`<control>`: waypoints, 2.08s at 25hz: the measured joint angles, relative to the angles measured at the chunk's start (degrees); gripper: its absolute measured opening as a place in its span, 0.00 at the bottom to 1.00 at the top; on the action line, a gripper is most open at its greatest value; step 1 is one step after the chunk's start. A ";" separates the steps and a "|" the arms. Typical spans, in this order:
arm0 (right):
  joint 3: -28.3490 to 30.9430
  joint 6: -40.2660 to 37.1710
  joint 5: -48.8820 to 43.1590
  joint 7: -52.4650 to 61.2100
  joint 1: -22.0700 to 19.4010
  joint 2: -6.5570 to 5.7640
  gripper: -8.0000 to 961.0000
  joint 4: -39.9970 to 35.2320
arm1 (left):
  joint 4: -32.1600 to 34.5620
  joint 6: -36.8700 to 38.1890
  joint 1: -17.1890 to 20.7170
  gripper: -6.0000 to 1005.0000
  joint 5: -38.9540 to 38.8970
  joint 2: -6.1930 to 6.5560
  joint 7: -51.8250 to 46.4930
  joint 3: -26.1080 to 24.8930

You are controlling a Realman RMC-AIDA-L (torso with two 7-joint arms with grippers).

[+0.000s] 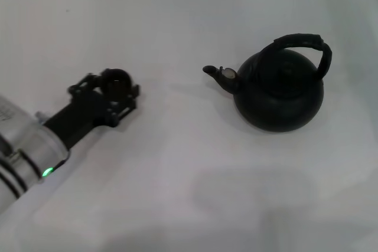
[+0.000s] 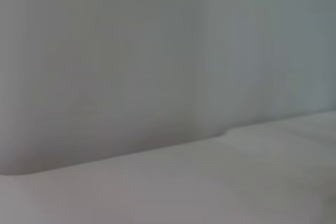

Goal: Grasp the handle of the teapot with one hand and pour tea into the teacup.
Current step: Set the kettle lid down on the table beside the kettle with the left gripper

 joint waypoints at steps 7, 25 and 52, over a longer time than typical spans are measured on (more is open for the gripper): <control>-0.04 0.74 0.06 0.00 -0.02 0.00 0.79 0.09 | -3.12 1.36 -2.34 0.70 3.65 -0.09 -0.12 -0.02; 0.00 1.03 -0.03 -0.43 0.07 -0.09 0.79 -1.14 | -5.26 1.69 1.64 0.70 6.43 -0.18 -0.11 -0.63; -0.04 1.14 -0.08 0.07 -0.38 -0.03 0.78 -1.17 | -4.66 0.57 2.04 0.87 6.19 0.01 0.00 -2.82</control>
